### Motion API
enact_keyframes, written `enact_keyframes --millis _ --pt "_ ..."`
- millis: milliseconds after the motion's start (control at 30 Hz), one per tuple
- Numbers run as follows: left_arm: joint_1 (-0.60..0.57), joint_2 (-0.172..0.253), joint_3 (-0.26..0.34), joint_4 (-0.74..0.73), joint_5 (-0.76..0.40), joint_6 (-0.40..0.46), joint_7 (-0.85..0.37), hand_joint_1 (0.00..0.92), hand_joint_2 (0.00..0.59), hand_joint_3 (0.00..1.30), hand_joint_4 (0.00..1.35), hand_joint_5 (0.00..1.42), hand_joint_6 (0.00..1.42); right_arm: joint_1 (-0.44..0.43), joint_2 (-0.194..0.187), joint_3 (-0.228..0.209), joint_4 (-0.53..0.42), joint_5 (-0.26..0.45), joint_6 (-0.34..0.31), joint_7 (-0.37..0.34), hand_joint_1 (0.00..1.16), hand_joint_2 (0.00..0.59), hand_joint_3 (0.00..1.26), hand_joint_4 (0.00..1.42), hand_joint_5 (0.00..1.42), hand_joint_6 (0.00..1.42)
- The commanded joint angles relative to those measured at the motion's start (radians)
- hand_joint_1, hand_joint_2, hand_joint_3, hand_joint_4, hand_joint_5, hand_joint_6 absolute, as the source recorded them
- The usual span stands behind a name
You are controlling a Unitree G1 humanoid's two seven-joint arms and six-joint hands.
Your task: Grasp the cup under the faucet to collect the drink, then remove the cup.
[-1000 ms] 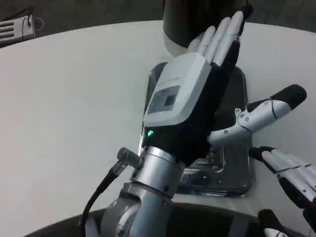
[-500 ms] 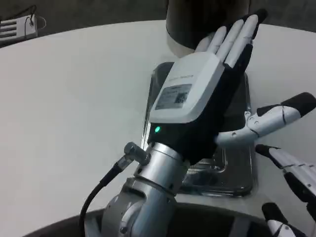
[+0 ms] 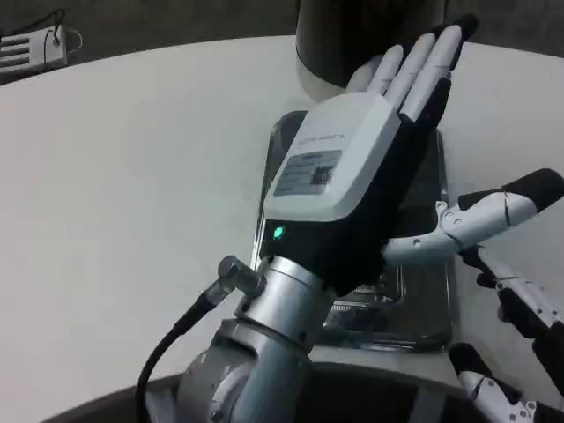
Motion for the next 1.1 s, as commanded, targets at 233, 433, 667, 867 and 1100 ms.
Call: enact_keyframes --millis 233,433,667,867,1100 --pt "0.017 0.009 -0.008 -0.025 0.012 -0.003 -0.017 0.000 0.155 0.00 0.00 0.00 0.00 -0.041 0.004 0.032 0.023 -0.002 0.046 0.007 0.31 0.393 0.06 0.10 0.17 0.33" --pt "0.022 0.008 0.001 -0.037 0.010 -0.003 -0.013 0.000 0.155 0.00 0.00 0.00 0.00 -0.077 0.006 0.051 0.052 0.005 0.077 0.007 0.32 0.382 0.06 0.09 0.17 0.32" --pt "0.029 0.006 0.003 -0.042 0.006 -0.006 -0.011 0.000 0.155 0.00 0.00 0.00 0.00 -0.106 0.005 0.062 0.066 0.006 0.087 0.002 0.32 0.380 0.06 0.09 0.17 0.32" --pt "0.038 0.015 0.022 -0.056 0.007 0.004 -0.024 0.000 0.155 0.00 0.00 0.00 0.00 -0.126 0.003 0.071 0.075 0.007 0.096 0.002 0.32 0.376 0.06 0.09 0.17 0.32" --pt "0.024 0.018 0.006 -0.041 0.017 0.011 -0.059 0.000 0.155 0.00 0.00 0.00 0.00 -0.151 0.004 0.075 0.088 0.009 0.105 -0.001 0.33 0.375 0.06 0.09 0.16 0.32"
